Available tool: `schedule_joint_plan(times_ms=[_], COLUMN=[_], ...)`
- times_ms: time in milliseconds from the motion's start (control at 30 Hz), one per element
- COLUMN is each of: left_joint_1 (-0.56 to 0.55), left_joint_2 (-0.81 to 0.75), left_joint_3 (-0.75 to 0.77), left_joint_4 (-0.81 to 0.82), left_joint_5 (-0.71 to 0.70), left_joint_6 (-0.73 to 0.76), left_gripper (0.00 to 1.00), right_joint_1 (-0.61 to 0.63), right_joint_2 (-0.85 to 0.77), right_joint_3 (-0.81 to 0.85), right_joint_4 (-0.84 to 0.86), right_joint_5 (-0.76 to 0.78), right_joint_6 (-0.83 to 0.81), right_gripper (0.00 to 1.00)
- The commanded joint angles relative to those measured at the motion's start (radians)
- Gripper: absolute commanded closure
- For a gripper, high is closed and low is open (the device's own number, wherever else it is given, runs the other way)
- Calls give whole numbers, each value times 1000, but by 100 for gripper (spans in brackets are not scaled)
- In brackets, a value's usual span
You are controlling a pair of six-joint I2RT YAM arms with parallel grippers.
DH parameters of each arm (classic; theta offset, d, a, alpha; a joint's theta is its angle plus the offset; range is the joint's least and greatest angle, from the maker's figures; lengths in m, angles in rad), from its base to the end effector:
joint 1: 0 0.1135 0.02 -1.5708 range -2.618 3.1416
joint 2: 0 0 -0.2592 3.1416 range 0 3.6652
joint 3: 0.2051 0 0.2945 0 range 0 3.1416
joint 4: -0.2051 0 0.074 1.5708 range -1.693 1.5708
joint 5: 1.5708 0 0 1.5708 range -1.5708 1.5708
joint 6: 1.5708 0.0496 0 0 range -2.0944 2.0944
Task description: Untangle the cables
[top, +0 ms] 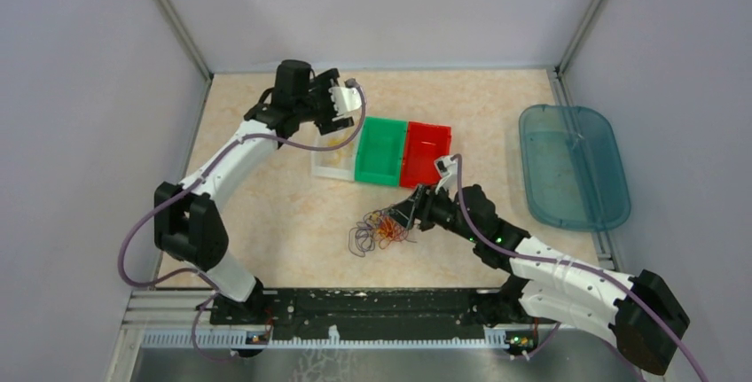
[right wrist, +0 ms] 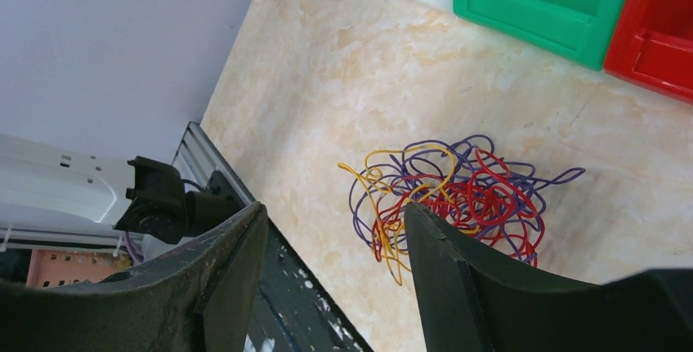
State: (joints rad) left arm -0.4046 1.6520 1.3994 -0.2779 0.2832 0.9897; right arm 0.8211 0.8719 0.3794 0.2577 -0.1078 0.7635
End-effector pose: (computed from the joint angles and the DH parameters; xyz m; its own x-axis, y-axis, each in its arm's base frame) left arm 0.3991 -0.1860 0.2963 0.2458 0.7678 -0.5917 0.7179 0.2659 0.6434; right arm 0.1703 0.1907 0.1998 -0.6670 0.2925 -0.6853 -0.4676 0.5518 0.6906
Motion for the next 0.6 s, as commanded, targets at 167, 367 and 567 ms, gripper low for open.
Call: schedule_joint_plan(times_ms=[167,367,567], left_joint_1=[-14,-174,-323], left_joint_2=[-129,-274,-314], left_joint_3=[-85,-258,-366], left_joint_4=[-247,-415,-391], left_joint_5=[248,404,418], left_joint_6=[53,114,139], left_gripper=[14,18,26], right_joint_1=[-16,-42,-60], right_joint_2=[-1,10,-7], right_joint_3=[46,41,39], right_joint_4=[-43,-73,-81], right_joint_5=[-13,-33,-46], right_joint_6=[16,12,10], right_gripper=[37,37,37])
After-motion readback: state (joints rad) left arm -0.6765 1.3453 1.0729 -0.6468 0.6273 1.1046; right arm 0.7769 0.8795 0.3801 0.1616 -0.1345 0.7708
